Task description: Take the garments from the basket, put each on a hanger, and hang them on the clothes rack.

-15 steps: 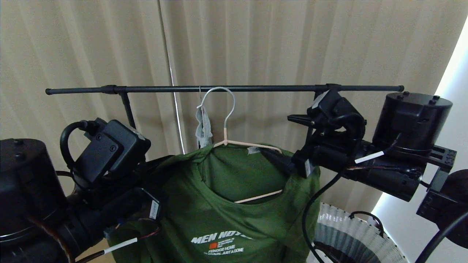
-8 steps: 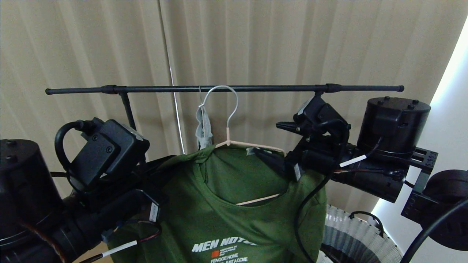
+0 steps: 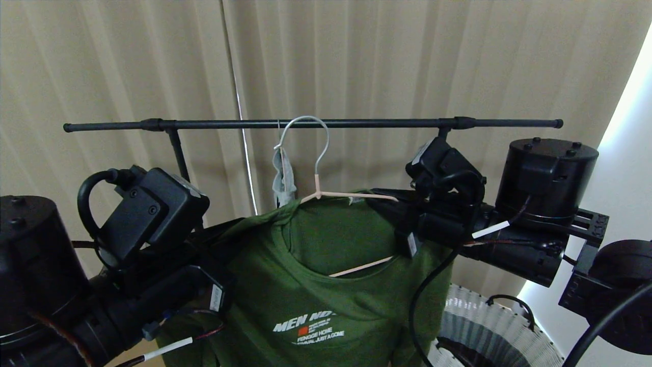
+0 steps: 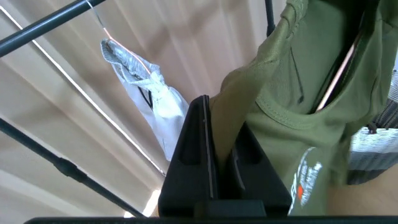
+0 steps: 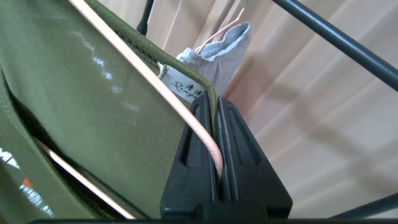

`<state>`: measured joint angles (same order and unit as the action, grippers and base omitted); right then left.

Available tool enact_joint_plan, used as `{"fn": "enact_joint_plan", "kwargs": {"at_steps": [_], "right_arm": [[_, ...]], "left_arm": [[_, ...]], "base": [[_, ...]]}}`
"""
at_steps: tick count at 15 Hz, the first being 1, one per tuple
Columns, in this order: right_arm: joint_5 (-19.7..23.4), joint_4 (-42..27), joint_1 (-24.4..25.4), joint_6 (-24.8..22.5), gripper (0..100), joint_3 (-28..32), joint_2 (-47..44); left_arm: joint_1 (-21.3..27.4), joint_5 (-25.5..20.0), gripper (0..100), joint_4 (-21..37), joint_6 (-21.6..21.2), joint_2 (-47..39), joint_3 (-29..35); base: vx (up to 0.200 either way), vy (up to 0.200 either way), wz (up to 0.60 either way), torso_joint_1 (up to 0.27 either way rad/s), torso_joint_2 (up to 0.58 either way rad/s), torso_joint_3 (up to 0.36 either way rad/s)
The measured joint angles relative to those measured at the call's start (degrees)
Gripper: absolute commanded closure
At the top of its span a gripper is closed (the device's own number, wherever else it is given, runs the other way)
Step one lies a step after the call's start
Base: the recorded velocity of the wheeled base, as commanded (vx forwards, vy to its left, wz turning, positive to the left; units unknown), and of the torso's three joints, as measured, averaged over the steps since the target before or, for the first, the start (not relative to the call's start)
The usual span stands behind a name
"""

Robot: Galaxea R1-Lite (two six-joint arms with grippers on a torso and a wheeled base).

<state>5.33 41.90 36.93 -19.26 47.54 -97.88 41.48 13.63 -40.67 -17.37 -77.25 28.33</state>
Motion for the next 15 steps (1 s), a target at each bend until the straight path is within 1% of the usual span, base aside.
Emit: {"fn": "enact_joint_plan", "kwargs": {"at_steps": [3, 4, 8, 10, 15], "right_arm": [[0.0, 0.06, 0.04, 0.0, 100, -0.13, 0.41], [0.0, 0.11, 0.04, 0.0, 100, -0.24, 0.66], [-0.77, 0.39, -0.02, 0.02, 100, -1.43, 1.99], [-2.07, 0.28, -0.4, 0.05, 100, -3.28, 3.41], [-2.29, 0.35, -5.23, 0.05, 100, -8.39, 9.02]], "left_arm": [[-0.09, 0.16, 100, -0.02, 0.29, 0.18, -0.79], [-0.11, 0.24, 0, -0.02, 0.57, 0.24, -0.83], [-0.22, 0.46, 0, 0.22, 1.43, 0.68, -1.21], [-0.12, 0.07, 0, 0.07, 1.32, 1.27, -2.26], [-0.01, -0.66, 0, -0.05, 1.32, 6.53, -7.45]], "base": [[0.0, 0.0, 0.0, 0.0, 0.0, 0.0], [0.0, 0.0, 0.0, 0.0, 0.0, 0.0], [0.0, 0.0, 0.0, 0.0, 0.0, 0.0], [0.0, 0.0, 0.0, 0.0, 0.0, 0.0], [0.0, 0.0, 0.0, 0.0, 0.0, 0.0]]}}
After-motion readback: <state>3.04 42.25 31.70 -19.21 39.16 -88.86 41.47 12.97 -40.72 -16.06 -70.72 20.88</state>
